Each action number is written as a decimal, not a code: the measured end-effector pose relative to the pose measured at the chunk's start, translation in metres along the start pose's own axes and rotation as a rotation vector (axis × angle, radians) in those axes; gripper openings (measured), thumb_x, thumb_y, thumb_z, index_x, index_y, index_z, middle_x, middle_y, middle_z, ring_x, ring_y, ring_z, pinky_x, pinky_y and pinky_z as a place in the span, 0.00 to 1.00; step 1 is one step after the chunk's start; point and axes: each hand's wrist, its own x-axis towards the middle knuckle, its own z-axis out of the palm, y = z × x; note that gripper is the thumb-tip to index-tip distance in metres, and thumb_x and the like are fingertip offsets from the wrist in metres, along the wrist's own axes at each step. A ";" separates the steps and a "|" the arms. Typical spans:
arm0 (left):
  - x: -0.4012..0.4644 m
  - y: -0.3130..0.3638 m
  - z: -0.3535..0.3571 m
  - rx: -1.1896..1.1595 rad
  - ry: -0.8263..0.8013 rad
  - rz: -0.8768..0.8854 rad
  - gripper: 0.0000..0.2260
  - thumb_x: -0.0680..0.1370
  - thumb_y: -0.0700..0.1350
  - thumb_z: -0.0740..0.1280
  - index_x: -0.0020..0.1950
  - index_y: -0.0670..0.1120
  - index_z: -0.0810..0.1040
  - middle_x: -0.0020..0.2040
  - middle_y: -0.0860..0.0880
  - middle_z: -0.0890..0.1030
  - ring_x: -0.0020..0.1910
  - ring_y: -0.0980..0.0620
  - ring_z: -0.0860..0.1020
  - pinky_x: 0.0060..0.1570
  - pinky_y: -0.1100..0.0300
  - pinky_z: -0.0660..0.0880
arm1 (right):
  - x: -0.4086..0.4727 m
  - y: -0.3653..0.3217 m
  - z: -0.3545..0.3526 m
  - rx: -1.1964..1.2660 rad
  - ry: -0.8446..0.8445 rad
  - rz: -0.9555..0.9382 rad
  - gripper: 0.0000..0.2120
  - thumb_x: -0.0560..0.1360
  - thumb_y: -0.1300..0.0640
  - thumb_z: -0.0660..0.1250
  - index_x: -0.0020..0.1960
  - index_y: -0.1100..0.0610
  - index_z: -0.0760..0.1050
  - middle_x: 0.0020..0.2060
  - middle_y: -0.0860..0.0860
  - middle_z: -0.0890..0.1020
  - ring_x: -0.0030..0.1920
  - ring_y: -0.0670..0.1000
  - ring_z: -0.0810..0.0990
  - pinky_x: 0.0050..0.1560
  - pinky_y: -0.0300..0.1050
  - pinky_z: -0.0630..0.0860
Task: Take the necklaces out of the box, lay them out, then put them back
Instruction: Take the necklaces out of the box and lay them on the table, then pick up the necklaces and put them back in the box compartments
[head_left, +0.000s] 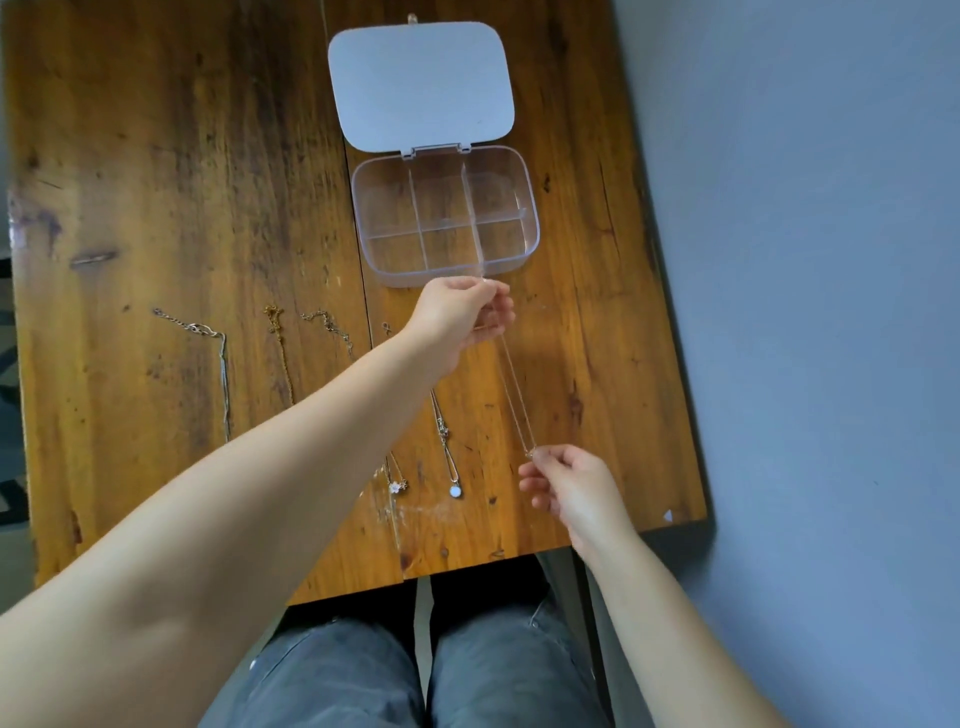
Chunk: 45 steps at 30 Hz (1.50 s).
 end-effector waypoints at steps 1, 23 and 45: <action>0.004 -0.004 0.002 0.153 0.028 0.045 0.07 0.79 0.39 0.62 0.48 0.41 0.80 0.43 0.44 0.81 0.41 0.50 0.81 0.44 0.59 0.80 | 0.002 0.007 0.002 -0.050 0.018 -0.003 0.05 0.78 0.60 0.63 0.49 0.59 0.77 0.37 0.54 0.84 0.32 0.47 0.82 0.30 0.38 0.76; -0.059 -0.080 -0.134 0.755 0.349 0.372 0.03 0.78 0.43 0.63 0.48 0.48 0.77 0.41 0.53 0.78 0.41 0.54 0.76 0.38 0.64 0.70 | 0.014 -0.069 0.052 -0.749 -0.011 -0.446 0.09 0.80 0.57 0.56 0.46 0.52 0.75 0.36 0.46 0.81 0.31 0.44 0.77 0.24 0.28 0.67; -0.111 -0.180 -0.211 0.958 0.735 0.204 0.06 0.76 0.45 0.64 0.46 0.43 0.75 0.43 0.45 0.76 0.42 0.46 0.75 0.41 0.50 0.76 | 0.004 -0.029 0.251 -1.567 -0.761 -1.181 0.19 0.76 0.65 0.61 0.66 0.55 0.71 0.65 0.55 0.71 0.61 0.56 0.73 0.51 0.54 0.77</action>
